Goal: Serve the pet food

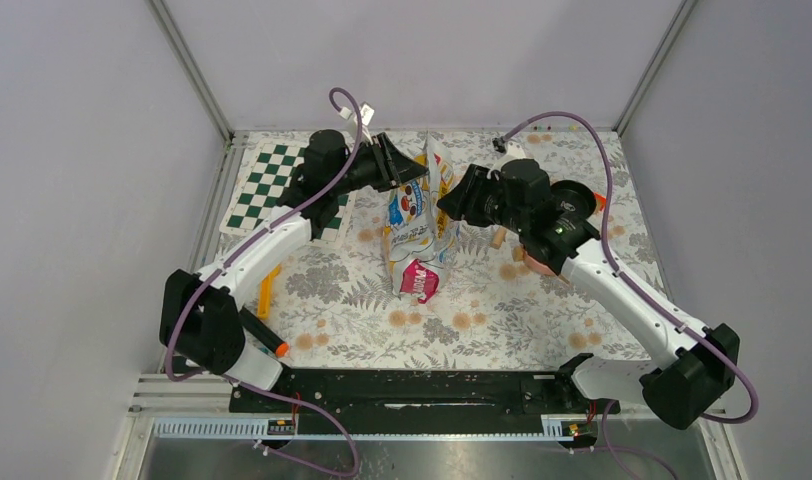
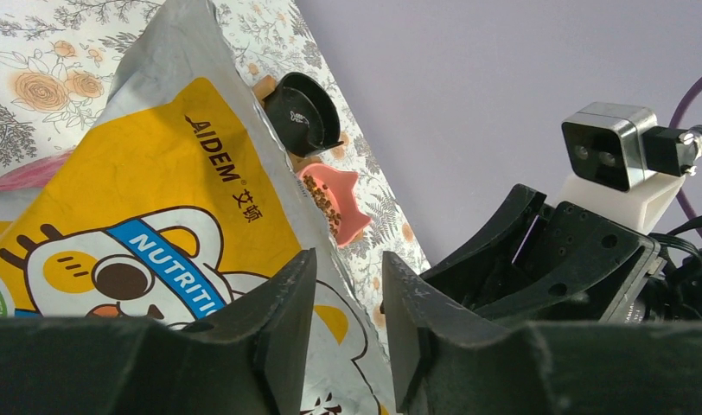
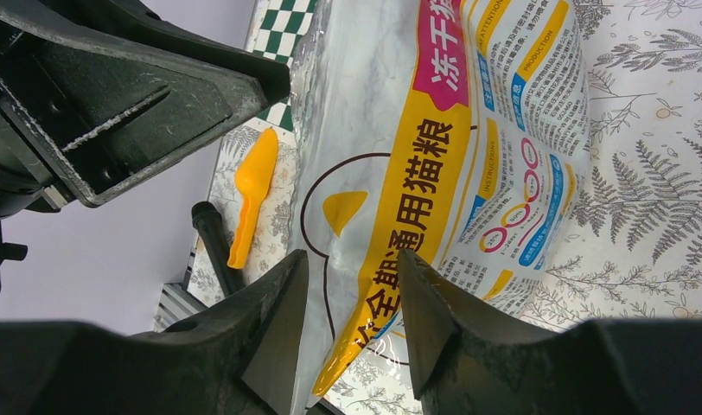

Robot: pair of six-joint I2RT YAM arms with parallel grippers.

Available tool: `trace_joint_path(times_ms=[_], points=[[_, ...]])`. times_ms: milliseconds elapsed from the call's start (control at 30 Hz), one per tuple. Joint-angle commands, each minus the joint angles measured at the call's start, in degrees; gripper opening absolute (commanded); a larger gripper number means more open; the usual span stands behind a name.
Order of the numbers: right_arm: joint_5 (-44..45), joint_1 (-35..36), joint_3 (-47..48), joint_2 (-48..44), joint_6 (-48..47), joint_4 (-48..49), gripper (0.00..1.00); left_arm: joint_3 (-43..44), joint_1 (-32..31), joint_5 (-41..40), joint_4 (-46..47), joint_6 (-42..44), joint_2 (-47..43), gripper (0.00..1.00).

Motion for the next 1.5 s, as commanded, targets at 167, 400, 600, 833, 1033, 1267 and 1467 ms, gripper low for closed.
trace_joint_path(times_ms=[167,400,600,833,1033,1267,1467], points=[[-0.32,0.21,3.65,1.96,0.26,1.79,0.51,1.68,-0.17,-0.63,0.52,1.04,1.91,0.26],[-0.32,0.14,4.11,3.16,-0.14,1.88,0.51,2.75,-0.13,-1.32,-0.56,0.96,3.28,0.18],[-0.42,0.16,6.1,4.82,-0.99,1.2,0.51,3.88,-0.17,-0.6,-0.45,-0.23,4.98,0.17],[-0.21,0.2,7.86,5.25,-1.99,1.18,0.57,3.71,-0.16,1.3,0.15,-1.2,5.6,0.15],[0.73,0.08,9.61,7.3,-2.52,1.15,0.56,2.37,-0.17,3.67,2.9,-4.27,5.04,0.0],[0.62,0.1,13.33,11.57,-2.95,0.7,0.49,0.26,0.27,7.54,10.14,-12.36,5.93,0.0],[2.18,0.05,12.54,11.83,-1.85,0.52,0.3,-1.1,0.94,8.67,12.88,-15.02,6.38,0.0]])
